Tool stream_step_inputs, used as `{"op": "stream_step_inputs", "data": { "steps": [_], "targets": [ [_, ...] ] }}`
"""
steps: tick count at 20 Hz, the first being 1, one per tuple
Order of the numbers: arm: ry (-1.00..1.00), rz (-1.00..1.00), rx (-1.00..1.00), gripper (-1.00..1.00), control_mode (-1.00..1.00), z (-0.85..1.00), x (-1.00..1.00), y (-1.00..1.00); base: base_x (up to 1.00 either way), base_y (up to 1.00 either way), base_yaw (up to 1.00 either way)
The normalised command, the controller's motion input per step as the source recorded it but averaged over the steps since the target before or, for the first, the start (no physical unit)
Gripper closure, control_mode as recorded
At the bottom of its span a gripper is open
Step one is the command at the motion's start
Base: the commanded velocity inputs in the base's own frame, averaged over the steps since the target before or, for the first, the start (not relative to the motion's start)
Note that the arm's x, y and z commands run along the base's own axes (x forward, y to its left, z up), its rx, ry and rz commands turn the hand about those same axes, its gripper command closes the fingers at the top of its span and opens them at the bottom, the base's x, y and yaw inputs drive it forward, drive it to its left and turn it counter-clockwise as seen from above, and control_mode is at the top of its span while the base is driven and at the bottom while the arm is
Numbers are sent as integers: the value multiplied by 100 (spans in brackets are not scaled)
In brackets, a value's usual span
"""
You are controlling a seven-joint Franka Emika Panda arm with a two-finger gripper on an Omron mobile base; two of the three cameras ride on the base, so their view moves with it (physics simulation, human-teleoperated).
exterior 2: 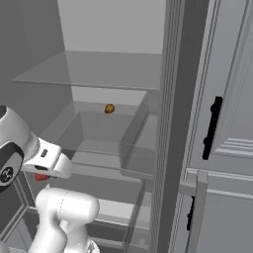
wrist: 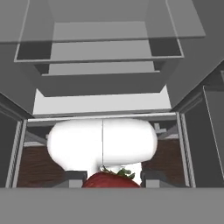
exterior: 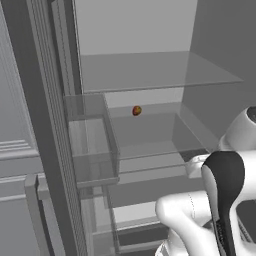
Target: Take the strawberry from the fridge and place it on top of the pancake, located on the dining counter.
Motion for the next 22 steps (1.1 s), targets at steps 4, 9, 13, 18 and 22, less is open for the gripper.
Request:
{"op": "stream_step_inputs", "data": {
  "steps": [4, 9, 13, 18, 22],
  "targets": [
    [0, 0, 0, 100, 100, 0, 0, 0, -80, 0, 0],
    [0, 0, 0, 100, 100, 0, 0, 0, -89, 4, 0],
    [0, 0, 0, 100, 100, 0, 0, 0, -100, 2, 0],
    [0, 0, 0, 100, 100, 0, 0, 0, -100, 0, 3],
    [0, 0, 0, 100, 100, 0, 0, 0, -100, 0, 21]
  ]
}}
